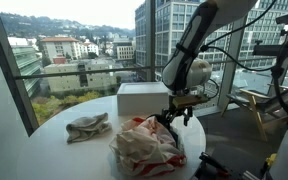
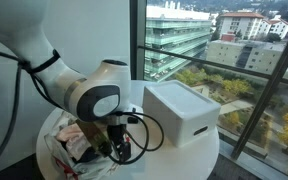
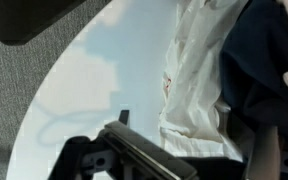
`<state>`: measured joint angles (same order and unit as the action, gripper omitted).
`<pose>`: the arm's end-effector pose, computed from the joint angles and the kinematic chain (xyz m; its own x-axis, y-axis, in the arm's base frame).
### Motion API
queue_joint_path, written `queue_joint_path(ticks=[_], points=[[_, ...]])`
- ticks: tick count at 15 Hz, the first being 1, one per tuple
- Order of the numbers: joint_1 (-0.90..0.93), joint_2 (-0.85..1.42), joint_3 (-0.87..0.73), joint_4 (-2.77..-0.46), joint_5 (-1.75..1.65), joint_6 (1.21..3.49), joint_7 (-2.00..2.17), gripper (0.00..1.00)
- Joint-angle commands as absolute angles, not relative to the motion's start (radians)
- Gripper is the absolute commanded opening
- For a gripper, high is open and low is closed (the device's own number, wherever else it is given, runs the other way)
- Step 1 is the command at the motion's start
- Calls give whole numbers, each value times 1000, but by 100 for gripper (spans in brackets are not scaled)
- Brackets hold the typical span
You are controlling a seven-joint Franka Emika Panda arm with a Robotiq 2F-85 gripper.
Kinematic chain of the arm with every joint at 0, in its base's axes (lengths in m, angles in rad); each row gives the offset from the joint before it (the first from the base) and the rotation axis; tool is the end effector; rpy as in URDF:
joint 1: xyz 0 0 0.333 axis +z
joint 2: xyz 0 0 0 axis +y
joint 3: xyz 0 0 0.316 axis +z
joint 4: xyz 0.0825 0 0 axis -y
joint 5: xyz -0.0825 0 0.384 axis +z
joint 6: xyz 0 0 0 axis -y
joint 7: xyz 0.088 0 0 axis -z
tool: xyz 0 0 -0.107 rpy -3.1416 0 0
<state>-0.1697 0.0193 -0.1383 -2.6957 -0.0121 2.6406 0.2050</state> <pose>0.3835 -0.1220 0.2187 0.8739 -0.4809 -0.0711 -0.4806 -0.8767 0.0226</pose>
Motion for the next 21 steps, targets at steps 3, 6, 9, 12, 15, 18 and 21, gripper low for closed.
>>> queue_joint_path(ticks=[3, 6, 9, 12, 15, 18, 21], points=[[-152, 49, -125, -2690, 162, 2655, 48, 100], [-155, 74, -131, -2684, 164, 2667, 34, 100], [-156, 87, -131, -2684, 164, 2675, 22, 71], [-156, 87, -127, -2687, 172, 2680, 8, 54], [-155, 82, -125, -2690, 173, 2681, 8, 31], [-143, 58, -141, -2700, 78, 2684, 94, 8], [-135, 28, -158, -2701, -58, 2655, 220, 0]])
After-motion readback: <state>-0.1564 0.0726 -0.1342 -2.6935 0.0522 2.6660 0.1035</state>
